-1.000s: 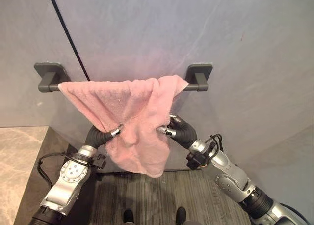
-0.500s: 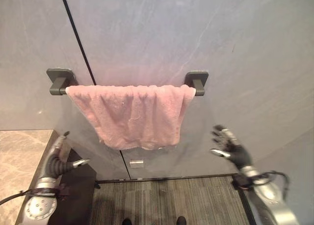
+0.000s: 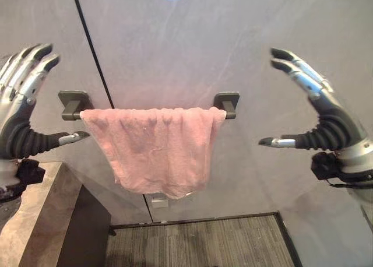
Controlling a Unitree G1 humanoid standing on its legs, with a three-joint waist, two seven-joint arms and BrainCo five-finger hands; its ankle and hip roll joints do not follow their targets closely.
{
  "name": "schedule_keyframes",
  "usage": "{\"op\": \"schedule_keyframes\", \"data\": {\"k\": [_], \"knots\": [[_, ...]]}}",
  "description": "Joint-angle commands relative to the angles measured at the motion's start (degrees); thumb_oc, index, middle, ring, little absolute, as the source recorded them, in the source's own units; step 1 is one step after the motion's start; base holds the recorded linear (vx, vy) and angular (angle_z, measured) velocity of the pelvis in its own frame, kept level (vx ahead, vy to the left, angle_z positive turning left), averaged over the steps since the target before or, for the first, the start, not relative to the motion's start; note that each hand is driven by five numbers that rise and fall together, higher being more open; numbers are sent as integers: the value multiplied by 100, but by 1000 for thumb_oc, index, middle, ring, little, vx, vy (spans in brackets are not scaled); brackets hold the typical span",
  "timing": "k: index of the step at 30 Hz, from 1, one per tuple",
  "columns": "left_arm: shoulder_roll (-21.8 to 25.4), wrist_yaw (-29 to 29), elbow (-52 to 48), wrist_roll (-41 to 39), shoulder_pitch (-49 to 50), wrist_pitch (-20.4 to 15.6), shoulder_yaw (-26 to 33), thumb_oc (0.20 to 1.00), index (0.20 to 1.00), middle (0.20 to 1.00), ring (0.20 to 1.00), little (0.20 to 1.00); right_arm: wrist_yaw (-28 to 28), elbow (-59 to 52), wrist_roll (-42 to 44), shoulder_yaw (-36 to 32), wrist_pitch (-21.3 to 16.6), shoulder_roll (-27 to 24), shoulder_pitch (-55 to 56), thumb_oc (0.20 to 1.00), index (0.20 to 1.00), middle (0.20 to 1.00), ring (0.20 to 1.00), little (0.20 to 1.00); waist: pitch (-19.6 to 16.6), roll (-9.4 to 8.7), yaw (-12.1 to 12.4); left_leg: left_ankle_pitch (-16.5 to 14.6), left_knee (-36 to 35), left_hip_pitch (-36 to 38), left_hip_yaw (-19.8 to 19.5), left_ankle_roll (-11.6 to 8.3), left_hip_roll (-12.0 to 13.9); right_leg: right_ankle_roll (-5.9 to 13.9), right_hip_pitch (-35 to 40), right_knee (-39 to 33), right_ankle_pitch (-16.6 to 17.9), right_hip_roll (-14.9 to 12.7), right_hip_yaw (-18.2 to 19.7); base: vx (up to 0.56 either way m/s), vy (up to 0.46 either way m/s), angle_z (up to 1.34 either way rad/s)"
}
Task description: Put brush and paste in cup on sink, flatten towel.
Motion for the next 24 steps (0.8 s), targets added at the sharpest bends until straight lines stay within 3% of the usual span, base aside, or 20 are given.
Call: {"op": "schedule_keyframes", "data": {"k": [1,5,9,11,18,24], "knots": [[873,-417,-23,-231,-327,-96,-298,1000,1000,1000,1000,1000,60,134,-264,610,36,-337,-892,1000,1000,1000,1000,1000,91,-42,13,-120,23,179,241,-95,66,572,14,-8,216,-439,189,0,0,0],[1364,-794,-80,-326,-571,-123,-822,1000,1000,1000,1000,1000,285,514,-614,1599,242,-490,-1804,1000,1000,1000,1000,1000,149,-5,6,-119,23,194,261,-84,31,587,11,-8,232,-468,219,-2,14,-2],[1506,-1198,-11,-840,-923,-68,-1474,1000,1000,1000,1000,1000,454,817,-800,2433,380,-293,-2531,1000,1000,1000,1000,1000,209,40,-6,-116,23,210,296,-65,4,597,-6,-8,255,-494,252,-8,25,-6],[1700,-1289,11,-724,-1212,-16,-1884,1000,1000,1000,1000,1000,507,967,-827,2814,397,-105,-2843,1000,1000,1000,1000,1000,241,62,-14,-116,23,202,302,-61,-8,598,-20,-8,260,-510,255,-9,17,-6],[1554,-1202,217,-786,-1924,-28,-2654,1000,1000,1000,1000,1000,457,1395,-1104,3523,429,476,-3525,1000,1000,1000,1000,1000,305,108,30,-118,23,185,365,-41,-47,612,-116,-8,285,-550,340,0,3,-1],[1571,-1168,439,-744,-2084,66,-2841,1000,1000,1000,1000,1000,609,1802,-1376,4130,569,1045,-4111,1000,1000,1000,1000,1000,385,133,133,-101,23,118,409,-32,-60,609,-224,-8,326,-559,397,1,0,-3]]}}
